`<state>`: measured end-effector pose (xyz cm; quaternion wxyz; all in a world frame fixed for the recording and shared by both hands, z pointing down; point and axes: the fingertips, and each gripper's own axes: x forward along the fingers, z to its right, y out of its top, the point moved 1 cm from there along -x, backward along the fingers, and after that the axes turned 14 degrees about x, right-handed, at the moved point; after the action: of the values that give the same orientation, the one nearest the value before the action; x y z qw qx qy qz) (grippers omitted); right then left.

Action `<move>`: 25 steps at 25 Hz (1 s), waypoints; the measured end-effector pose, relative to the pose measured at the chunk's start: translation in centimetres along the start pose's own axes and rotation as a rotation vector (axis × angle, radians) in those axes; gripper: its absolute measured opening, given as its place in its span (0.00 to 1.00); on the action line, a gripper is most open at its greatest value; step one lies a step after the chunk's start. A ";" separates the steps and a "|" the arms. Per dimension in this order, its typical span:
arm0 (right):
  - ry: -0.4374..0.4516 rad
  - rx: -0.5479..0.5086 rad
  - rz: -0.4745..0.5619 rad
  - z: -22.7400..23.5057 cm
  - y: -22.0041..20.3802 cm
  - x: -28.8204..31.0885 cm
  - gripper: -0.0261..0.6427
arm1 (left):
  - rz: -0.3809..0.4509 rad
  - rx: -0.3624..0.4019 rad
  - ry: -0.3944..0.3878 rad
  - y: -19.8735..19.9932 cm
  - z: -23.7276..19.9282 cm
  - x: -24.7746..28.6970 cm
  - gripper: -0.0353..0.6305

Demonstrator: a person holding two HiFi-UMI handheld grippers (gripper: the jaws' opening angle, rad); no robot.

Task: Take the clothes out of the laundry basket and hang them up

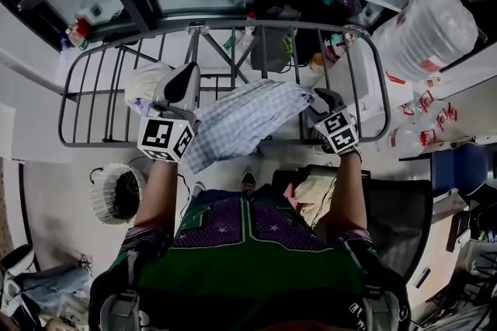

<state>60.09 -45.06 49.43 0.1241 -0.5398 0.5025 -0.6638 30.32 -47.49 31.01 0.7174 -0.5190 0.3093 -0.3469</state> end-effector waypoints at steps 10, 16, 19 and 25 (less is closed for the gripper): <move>-0.133 0.052 0.044 -0.1 0.3 -5.1 0.33 | 0.008 0.000 -0.019 0.7 -0.3 -4.2 0.08; -0.141 0.068 0.127 -4.5 2.8 -5.9 0.33 | -0.023 -0.015 -0.009 0.2 -1.9 -8.8 0.08; -0.125 0.081 0.158 -7.7 4.1 -6.2 0.33 | -0.040 -0.013 0.005 0.1 -3.1 -11.5 0.08; -0.107 0.162 0.318 -12.6 8.8 -7.5 0.33 | -0.042 0.001 0.026 1.2 -5.8 -16.3 0.08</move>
<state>49.05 -37.14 39.08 0.2972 -0.4765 0.5189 -0.6445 16.66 -36.98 29.71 0.7062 -0.5205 0.3072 -0.3687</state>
